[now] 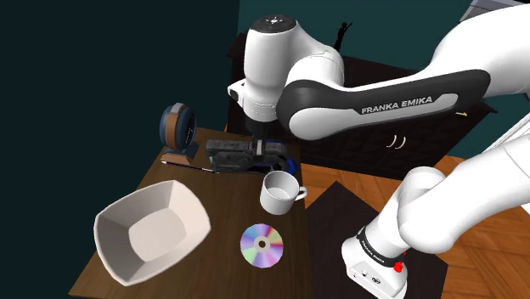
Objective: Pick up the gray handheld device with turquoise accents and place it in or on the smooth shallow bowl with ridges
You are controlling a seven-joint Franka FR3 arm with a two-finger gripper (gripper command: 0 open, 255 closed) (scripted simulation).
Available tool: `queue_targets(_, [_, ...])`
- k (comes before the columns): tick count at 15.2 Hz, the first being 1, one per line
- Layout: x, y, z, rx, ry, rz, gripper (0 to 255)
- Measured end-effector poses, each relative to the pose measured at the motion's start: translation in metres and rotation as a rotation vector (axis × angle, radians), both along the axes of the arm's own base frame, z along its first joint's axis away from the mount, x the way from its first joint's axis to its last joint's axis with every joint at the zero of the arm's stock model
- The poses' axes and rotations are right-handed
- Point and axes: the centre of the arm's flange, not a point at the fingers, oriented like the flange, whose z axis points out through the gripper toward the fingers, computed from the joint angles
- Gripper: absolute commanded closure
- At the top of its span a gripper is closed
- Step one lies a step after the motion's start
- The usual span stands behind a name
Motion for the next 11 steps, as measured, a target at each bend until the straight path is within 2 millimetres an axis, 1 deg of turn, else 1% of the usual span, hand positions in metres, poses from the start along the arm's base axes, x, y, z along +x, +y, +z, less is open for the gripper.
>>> queue_targets(11, [0.0,-0.001,0.058,0.0,0.0,0.0,255])
